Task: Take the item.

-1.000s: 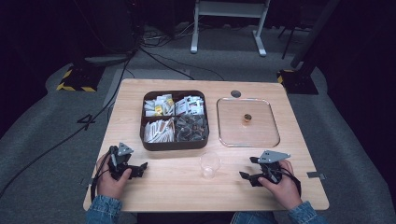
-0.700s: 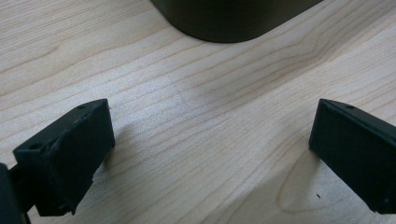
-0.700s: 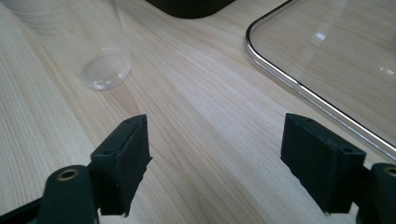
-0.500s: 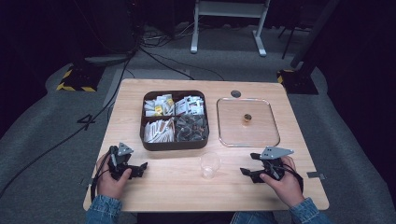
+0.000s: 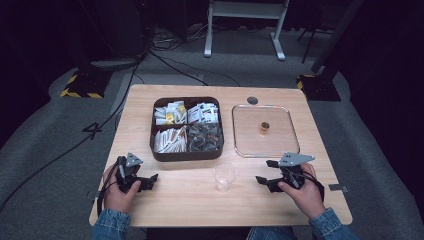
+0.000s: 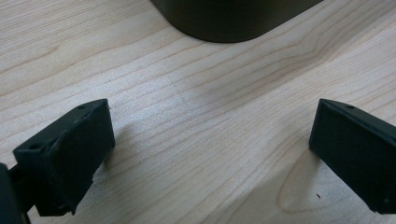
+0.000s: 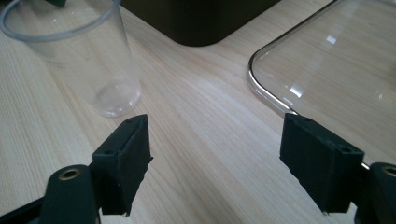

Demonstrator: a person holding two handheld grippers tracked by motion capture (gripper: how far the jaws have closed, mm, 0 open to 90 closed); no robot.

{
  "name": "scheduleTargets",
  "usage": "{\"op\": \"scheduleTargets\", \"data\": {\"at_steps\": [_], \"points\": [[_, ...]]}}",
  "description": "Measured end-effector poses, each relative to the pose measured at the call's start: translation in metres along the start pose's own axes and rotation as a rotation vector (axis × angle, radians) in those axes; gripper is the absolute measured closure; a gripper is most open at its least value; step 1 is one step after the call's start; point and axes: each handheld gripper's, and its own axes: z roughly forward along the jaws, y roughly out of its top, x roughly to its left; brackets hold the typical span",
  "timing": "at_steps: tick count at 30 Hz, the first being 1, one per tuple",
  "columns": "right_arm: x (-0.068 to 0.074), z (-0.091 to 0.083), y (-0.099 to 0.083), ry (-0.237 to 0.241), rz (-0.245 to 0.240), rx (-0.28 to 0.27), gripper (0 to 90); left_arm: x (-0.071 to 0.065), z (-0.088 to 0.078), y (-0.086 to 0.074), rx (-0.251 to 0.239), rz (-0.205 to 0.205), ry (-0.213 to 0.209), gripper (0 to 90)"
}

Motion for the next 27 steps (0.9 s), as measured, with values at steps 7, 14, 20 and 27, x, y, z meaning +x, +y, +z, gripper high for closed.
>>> {"op": "scheduleTargets", "data": {"at_steps": [7, 14, 20, 27], "points": [[-0.002, 0.002, 0.02, 0.009, -0.032, -0.013, 24.8, 0.0, 0.0, 0.0, -0.003, -0.002, 0.0, 0.5], [-0.008, 0.006, 0.039, 0.017, -0.045, -0.017, 25.2, 0.0, 0.0, -0.001, -0.002, 0.003, 0.003, 0.5], [-0.009, 0.007, 0.053, 0.015, -0.069, -0.033, 25.3, 0.0, 0.0, -0.001, -0.002, 0.003, 0.003, 0.5], [-0.008, 0.012, 0.07, 0.02, -0.1, -0.049, 24.8, 0.0, 0.0, -0.001, -0.002, 0.003, 0.003, 0.5]]}}
